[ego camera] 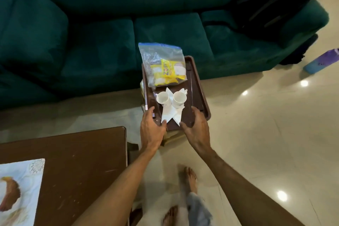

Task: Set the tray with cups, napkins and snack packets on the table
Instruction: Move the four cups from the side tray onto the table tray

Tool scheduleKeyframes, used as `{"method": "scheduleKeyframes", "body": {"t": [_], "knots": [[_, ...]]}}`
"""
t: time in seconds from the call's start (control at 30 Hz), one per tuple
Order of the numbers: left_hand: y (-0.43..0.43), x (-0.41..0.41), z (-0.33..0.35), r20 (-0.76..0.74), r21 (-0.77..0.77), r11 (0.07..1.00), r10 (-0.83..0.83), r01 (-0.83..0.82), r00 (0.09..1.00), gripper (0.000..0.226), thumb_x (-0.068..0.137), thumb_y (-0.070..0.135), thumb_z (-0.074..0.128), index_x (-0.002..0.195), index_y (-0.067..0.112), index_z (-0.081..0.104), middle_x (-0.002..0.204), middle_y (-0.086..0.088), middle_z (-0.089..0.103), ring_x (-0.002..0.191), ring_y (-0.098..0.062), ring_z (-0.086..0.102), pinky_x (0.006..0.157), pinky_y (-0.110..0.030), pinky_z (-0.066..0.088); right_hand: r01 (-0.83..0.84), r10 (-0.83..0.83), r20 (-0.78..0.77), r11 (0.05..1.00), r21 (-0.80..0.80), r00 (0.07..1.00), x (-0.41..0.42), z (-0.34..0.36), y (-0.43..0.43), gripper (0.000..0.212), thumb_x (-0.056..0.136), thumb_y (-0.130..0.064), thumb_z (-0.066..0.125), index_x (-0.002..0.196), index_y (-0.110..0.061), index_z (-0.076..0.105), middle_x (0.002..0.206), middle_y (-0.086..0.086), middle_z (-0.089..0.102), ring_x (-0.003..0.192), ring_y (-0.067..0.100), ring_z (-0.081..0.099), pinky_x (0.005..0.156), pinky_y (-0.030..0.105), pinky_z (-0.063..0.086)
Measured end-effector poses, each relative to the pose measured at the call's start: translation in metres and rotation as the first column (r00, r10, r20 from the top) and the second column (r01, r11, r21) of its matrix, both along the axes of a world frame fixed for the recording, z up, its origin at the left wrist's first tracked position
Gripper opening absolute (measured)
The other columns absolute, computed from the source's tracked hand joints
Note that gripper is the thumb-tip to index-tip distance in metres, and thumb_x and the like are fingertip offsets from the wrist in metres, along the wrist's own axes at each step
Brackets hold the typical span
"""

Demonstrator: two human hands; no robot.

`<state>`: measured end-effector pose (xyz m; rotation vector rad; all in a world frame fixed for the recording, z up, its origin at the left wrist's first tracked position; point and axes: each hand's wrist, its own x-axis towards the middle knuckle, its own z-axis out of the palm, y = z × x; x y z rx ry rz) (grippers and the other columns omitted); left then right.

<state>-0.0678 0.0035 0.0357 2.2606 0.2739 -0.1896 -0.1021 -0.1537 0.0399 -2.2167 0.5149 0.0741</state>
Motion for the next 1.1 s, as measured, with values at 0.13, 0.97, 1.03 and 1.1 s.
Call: {"method": "scheduleKeyframes", "body": {"t": [0.13,0.97,1.03,1.1], "knots": [[-0.021,0.042,-0.041,0.024,0.043,0.999,0.005,-0.006,1.000,0.077,0.082,0.022,0.080,0.150,0.018,0.042,0.150,-0.005,0.046,0.136,-0.023,0.047,0.112,-0.035,0.041,-0.037,0.037,-0.004,0.999,0.021,0.999,0.057,-0.050,-0.012,0.083,0.078,-0.024,0.078,0.149,-0.017,0.037,0.139,0.009,0.051,0.131,0.027,0.048,0.107,0.041,0.042],[-0.027,0.076,-0.066,0.067,0.303,0.931,-0.236,0.206,0.969,0.061,0.090,0.015,0.069,0.147,0.023,0.047,0.150,0.000,0.044,0.116,-0.028,0.062,0.086,-0.044,0.057,-0.268,0.266,-0.027,0.955,-0.127,0.963,0.103,-0.068,-0.019,0.068,0.079,-0.027,0.077,0.138,-0.026,0.046,0.114,0.008,0.051,0.095,0.031,0.062,0.077,0.038,0.052],[-0.017,0.057,-0.049,0.101,0.259,0.951,-0.202,0.170,0.974,0.060,0.089,0.014,0.070,0.145,0.022,0.049,0.151,-0.002,0.045,0.123,-0.026,0.059,0.094,-0.045,0.056,-0.290,0.293,-0.001,0.946,-0.143,0.956,0.088,-0.054,-0.012,0.070,0.077,-0.027,0.078,0.138,-0.025,0.046,0.115,0.007,0.051,0.094,0.029,0.062,0.076,0.036,0.052],[-0.004,0.033,-0.031,0.145,0.221,0.967,-0.158,0.124,0.977,0.059,0.088,0.013,0.072,0.143,0.019,0.052,0.148,-0.005,0.048,0.119,-0.026,0.061,0.095,-0.043,0.056,-0.307,0.315,0.033,0.940,-0.151,0.948,0.071,-0.039,-0.001,0.069,0.076,-0.027,0.078,0.137,-0.026,0.047,0.116,0.008,0.051,0.092,0.029,0.062,0.074,0.035,0.053]]}}
